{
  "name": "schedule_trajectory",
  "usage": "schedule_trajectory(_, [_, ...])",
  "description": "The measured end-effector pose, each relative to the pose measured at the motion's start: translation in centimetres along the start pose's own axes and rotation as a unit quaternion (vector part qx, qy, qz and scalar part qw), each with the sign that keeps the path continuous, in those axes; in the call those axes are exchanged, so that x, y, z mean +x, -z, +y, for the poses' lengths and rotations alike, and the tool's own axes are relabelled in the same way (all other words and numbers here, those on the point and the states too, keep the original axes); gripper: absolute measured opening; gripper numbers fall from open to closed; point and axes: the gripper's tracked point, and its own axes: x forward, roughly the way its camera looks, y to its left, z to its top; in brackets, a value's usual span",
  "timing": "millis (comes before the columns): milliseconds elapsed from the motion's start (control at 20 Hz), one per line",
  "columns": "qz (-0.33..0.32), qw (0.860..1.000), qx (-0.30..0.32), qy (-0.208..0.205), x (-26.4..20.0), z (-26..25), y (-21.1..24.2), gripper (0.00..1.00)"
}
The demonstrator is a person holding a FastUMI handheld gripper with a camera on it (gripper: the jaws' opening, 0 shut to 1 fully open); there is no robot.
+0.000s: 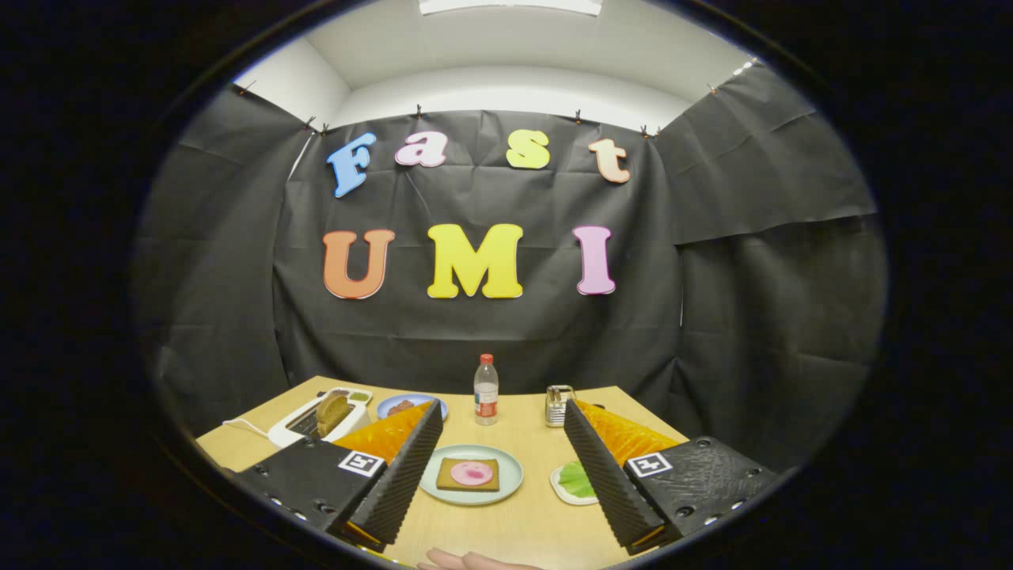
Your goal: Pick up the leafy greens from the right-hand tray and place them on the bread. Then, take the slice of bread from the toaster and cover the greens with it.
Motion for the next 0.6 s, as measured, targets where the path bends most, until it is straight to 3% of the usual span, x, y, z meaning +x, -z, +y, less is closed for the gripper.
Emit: schedule_trajectory(600, [0.074, 0.997, 0.002, 0.034, 6.6, -8.6, 3.8, 0.96])
